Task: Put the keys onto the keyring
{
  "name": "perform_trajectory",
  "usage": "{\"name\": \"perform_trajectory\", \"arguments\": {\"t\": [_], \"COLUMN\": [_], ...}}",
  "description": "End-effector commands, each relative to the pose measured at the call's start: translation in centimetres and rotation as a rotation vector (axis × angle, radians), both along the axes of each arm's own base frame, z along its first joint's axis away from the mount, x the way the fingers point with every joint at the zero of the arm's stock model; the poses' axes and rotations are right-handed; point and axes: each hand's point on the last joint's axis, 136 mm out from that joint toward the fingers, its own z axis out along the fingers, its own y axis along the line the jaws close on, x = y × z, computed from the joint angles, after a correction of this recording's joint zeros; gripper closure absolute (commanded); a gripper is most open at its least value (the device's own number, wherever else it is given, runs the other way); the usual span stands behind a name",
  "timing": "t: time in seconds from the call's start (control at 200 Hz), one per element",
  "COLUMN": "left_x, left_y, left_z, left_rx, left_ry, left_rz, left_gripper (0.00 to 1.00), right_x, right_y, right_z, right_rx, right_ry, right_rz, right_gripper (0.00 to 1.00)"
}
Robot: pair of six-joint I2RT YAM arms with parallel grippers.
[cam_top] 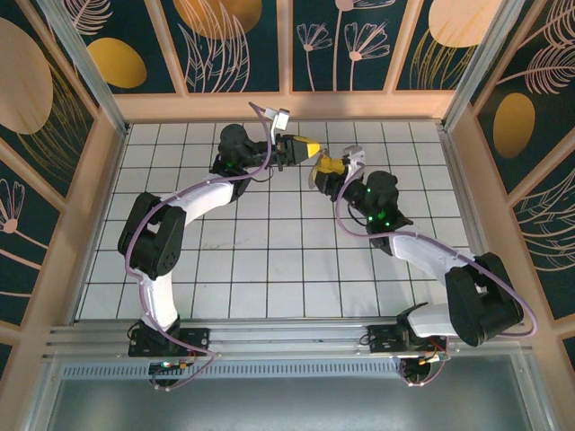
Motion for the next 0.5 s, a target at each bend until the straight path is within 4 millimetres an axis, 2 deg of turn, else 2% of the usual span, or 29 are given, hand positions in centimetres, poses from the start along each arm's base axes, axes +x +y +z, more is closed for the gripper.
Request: {"name": "perform_trajectory", "arguments": {"t": [0.0,0.14,0.24,0.496], "left_x": [0.0,0.1,0.2,0.3], "left_y": [-0.1,-0.2,-0.2,-0.3], "left_z": [1.5,1.3,1.3,1.2], "left_rx": [-0.031,-0.030,-0.030,-0.032], "left_ry": [-0.047,-0.046,-0.044,-0.042], "left_rz": [-0.011,-0.012,-0.012,-0.014], "left_gripper": [1.00,1.00,1.00,1.00], "right_x": [-0.4,-0.9,-1.0,-0.5], "right_y": [-0.7,-0.8,-1.0,-2.1], "right_z": [2.1,1.7,1.5,1.9], "right_rx": [0.007,-0.007,-0.010,0.008], "right_ry": [-0.063,-0.055,-0.051,-0.053], "right_rz": [0.001,0.025,0.028,-0.014], "right_gripper": [0.59,0.63,0.71,0.71]}}
